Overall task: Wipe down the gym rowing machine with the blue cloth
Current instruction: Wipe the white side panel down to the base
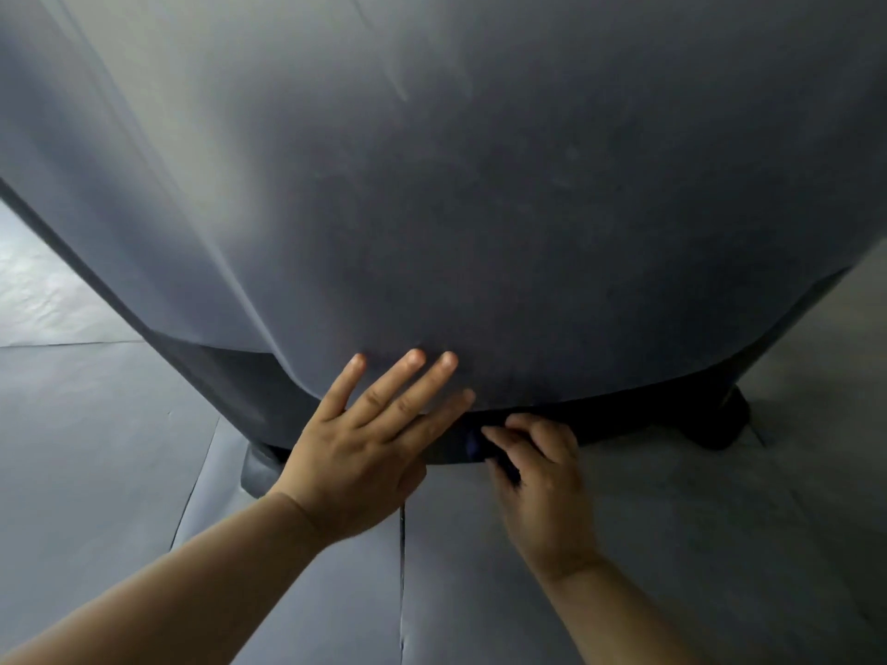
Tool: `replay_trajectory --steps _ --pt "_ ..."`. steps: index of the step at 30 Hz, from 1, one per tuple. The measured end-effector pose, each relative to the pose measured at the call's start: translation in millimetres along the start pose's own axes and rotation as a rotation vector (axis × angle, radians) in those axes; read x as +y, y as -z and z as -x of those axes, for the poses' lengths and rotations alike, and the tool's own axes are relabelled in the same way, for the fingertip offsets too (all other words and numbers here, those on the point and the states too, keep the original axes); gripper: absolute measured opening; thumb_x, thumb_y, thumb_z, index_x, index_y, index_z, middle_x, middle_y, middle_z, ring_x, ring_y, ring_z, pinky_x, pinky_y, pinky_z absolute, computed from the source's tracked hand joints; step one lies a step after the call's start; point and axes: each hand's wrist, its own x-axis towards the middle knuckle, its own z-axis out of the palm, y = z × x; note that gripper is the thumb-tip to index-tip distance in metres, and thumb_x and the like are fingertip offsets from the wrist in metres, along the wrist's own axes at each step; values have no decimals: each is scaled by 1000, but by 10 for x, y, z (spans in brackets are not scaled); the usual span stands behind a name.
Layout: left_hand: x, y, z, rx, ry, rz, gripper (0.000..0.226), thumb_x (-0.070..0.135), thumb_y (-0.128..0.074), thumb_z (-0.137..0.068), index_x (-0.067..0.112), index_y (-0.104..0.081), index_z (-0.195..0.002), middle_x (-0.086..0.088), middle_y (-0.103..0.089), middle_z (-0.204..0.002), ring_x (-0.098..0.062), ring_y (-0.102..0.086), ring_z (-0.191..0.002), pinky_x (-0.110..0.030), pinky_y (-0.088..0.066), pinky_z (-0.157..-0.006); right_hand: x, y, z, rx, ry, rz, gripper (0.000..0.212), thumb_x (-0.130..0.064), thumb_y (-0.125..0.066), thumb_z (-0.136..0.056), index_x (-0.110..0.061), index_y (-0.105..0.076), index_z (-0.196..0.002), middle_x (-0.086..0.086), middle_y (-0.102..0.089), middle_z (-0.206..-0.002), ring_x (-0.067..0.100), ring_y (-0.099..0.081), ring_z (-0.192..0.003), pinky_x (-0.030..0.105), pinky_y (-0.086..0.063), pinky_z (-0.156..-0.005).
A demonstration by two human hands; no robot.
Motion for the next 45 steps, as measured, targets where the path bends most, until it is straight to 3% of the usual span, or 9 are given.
replay_trajectory --steps 6,12,15,24,28,33,38,42,45 --pt "-3 100 108 -77 67 56 69 33 -43 -87 27 -24 -153 -3 -12 -163 -23 -1 -152 -52 -3 -122 307 -181 319 -211 -184 136 44 3 -91 -45 -15 -73 -80 2 -62 -90 26 -63 -76 28 -53 -62" --pt "-38 138 185 -129 73 70 76 33 -57 -86 27 -21 -154 -3 -6 -165 -23 4 -152 -53 -1 -122 -200 54 -3 8 -177 -58 37 1 -85 -65 -8 -72 -98 9 -60 -105 22 -49 -99 24 -44 -84" --pt "-44 152 166 -147 83 84 90 34 -71 -79 27 -21 -153 -3 -5 -163 -24 1 -152 -53 -2 -121 -333 34 -148 37 -181 -58 36 -1 -87 -65 -9 -74 -98 7 -63 -104 20 -49 -100 33 -53 -79" --pt "-83 107 343 -145 116 94 85 29 -65 -81 29 -20 -153 -2 -3 -163 -23 5 -152 -55 -4 -121 -16 -253 232 -149 -158 97 32 4 -88 -48 -16 -73 -67 -2 -66 -78 22 -58 -72 24 -50 -52" --pt "-94 22 345 -110 103 105 79 28 -60 -81 29 -23 -152 -1 -1 -164 -23 5 -152 -54 -1 -121 -12 -269 287 -178 -184 78 34 -1 -90 -53 -15 -76 -80 0 -64 -86 24 -61 -78 24 -51 -60" --pt "-145 100 353 -84 104 115 78 27 -58 -83 28 -23 -153 -5 -10 -164 -25 -4 -151 -54 -8 -121 -594 251 -39 118 -78 -168 25 -13 -68 -80 -3 -70 -103 8 -60 -107 23 -56 -98 18 -43 -93" --pt "-120 344 334 -63 212 138 91 26 -75 -76 27 -26 -152 -12 -12 -160 -34 -16 -148 -58 -18 -118 -997 675 -443 346 15 -185 22 2 -74 -77 3 -68 -98 18 -61 -106 30 -59 -99 32 -48 -94" --pt "-250 467 340 -37 202 127 94 22 -76 -73 27 -25 -152 -13 -12 -160 -34 -18 -147 -56 -17 -119 -646 398 -439 186 56 -25 34 3 -82 -72 -5 -74 -105 12 -66 -106 22 -53 -100 24 -43 -93" --pt "-430 510 390 -103 274 110 96 21 -79 -73 24 -27 -153 -11 -11 -161 -33 -15 -148 -54 -12 -120 -430 131 -279 -47 67 46 41 5 -87 -61 -5 -76 -100 8 -67 -99 22 -55 -94 28 -53 -82"
